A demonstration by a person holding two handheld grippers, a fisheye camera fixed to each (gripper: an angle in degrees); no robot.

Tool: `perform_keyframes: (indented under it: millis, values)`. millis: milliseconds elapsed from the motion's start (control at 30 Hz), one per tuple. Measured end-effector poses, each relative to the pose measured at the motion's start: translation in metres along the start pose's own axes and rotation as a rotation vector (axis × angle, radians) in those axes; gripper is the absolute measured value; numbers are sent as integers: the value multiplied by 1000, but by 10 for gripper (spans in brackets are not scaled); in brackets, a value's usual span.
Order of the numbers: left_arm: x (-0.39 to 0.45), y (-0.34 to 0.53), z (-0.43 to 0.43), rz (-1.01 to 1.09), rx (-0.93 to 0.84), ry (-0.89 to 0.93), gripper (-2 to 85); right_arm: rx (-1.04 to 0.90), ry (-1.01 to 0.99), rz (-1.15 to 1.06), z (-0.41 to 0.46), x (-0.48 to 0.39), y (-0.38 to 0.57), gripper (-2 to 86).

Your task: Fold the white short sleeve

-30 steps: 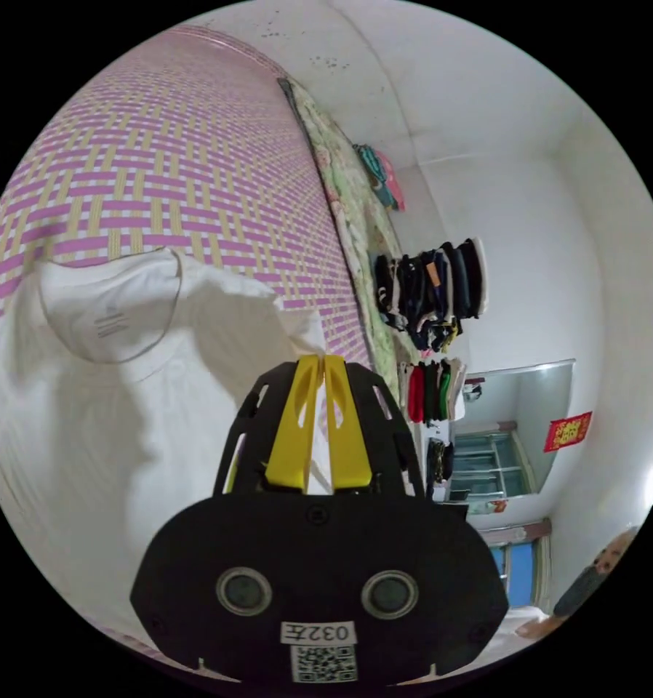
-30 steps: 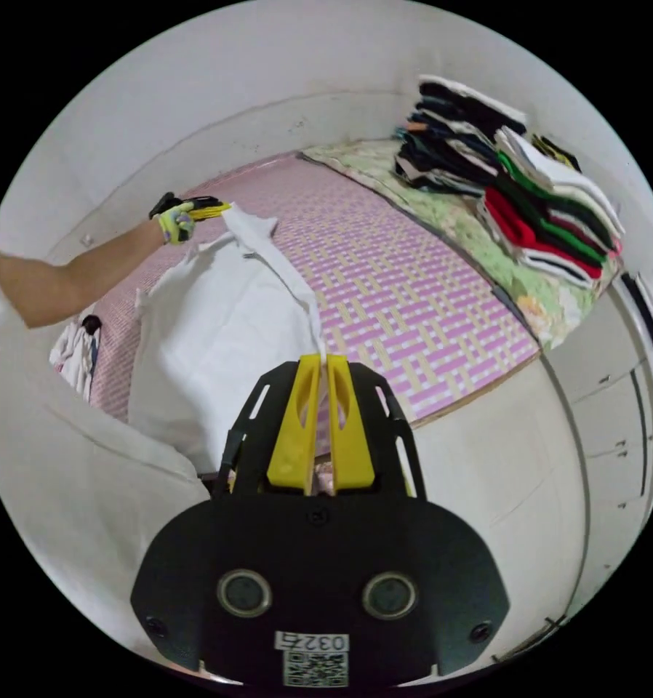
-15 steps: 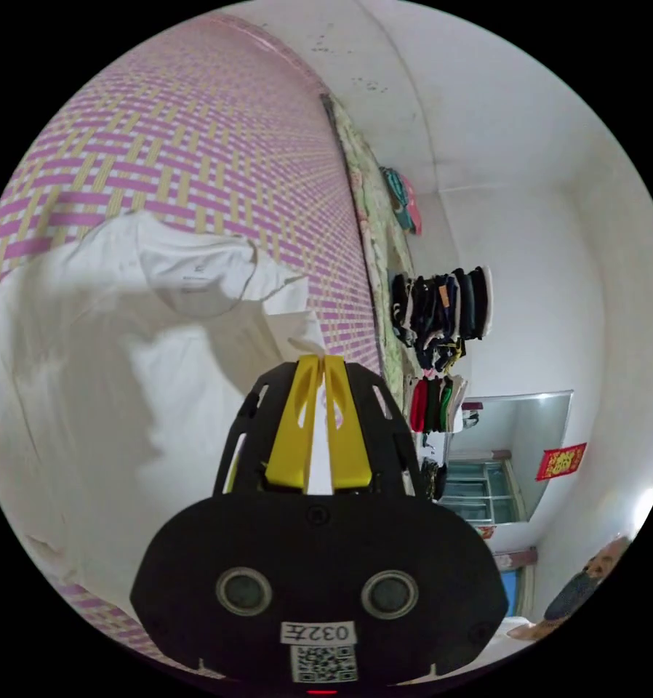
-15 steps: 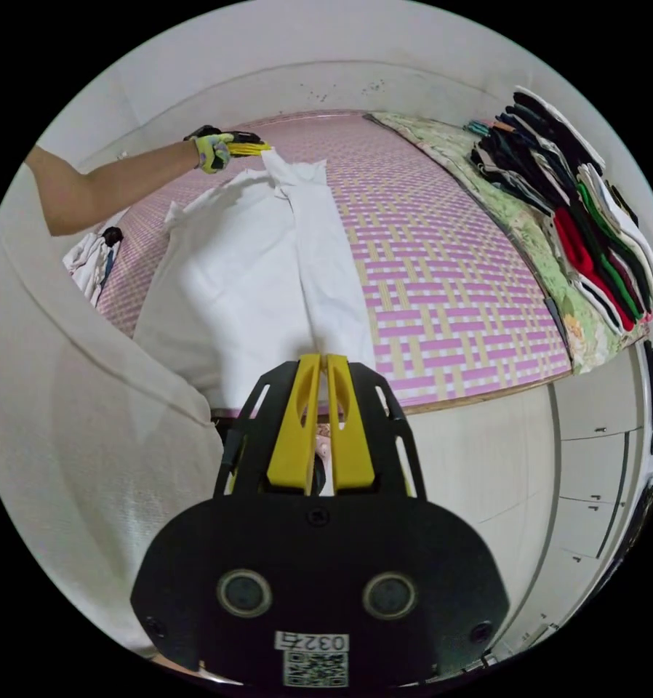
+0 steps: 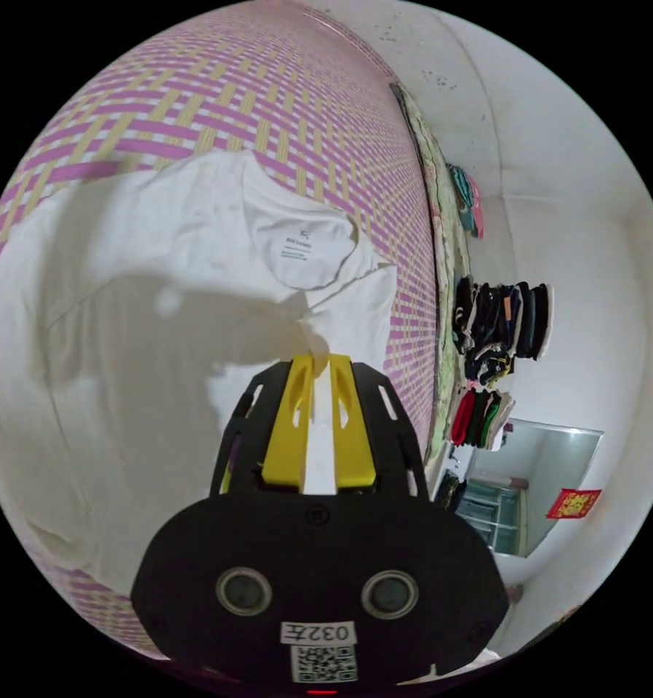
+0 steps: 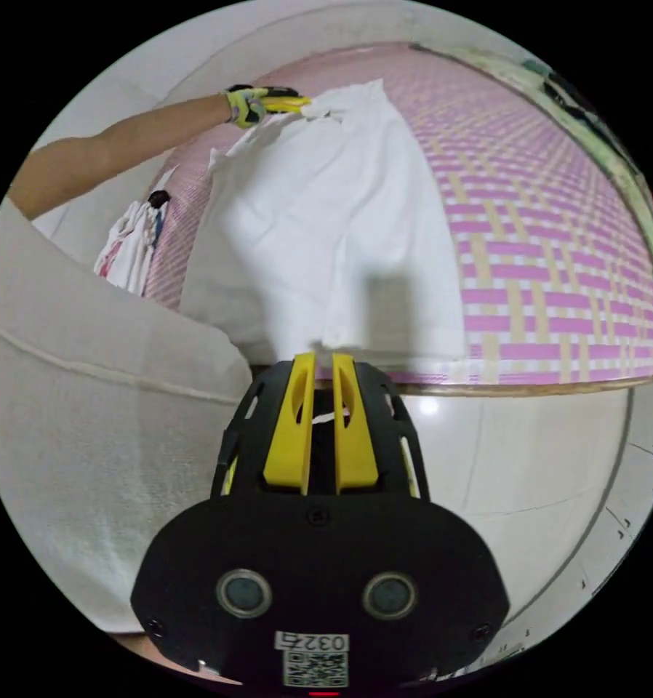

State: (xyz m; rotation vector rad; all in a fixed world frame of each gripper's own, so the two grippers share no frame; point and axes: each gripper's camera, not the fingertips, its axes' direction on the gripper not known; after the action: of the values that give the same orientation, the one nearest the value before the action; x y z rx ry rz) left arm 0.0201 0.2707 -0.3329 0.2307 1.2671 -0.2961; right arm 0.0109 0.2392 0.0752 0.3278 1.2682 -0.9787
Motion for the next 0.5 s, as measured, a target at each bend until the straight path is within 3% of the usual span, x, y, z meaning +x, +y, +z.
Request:
perform_keyframes:
  millis: [67, 200, 333, 500]
  values:
    - [5, 20, -16, 10, 89, -42, 14, -20, -51, 24, -3, 8, 3, 53]
    - [31, 78, -33, 153, 229, -113, 2, 189, -49, 235, -52, 53, 36, 55]
    - [50, 107, 19, 243, 57, -86, -11, 269, -87, 376, -64, 116, 34, 79]
    - [69, 139, 55, 306, 0, -17, -16, 155, -126, 381, -43, 148, 1, 88]
